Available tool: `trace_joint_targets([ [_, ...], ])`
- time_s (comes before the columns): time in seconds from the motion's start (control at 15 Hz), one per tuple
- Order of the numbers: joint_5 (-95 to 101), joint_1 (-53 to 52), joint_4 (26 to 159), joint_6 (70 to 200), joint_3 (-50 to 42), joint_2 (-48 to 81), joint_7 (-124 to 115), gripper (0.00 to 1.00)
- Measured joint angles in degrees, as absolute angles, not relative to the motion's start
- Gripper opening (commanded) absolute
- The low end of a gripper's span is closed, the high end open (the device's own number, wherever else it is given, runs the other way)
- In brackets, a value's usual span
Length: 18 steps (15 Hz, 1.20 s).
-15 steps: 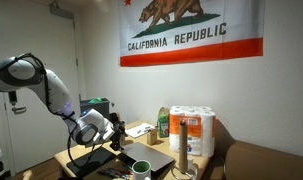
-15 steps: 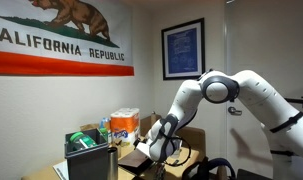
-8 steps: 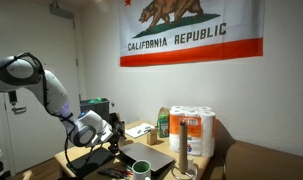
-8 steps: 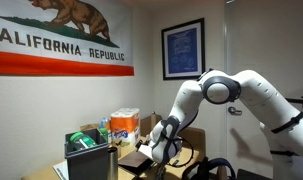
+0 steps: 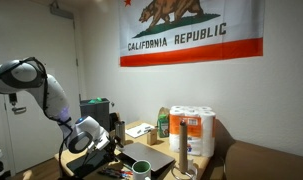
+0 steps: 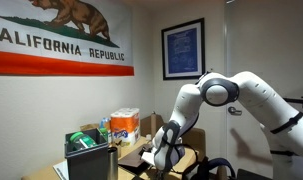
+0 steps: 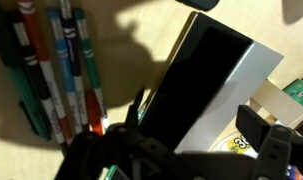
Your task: Flip open the laptop
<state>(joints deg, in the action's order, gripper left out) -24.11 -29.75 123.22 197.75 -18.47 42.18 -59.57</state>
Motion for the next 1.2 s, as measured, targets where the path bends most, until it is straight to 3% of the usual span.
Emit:
trace_joint_targets([
  [1.2,-27.9,-28.5,102.7,197.8,-16.7,55.5,-59.1,1.00],
])
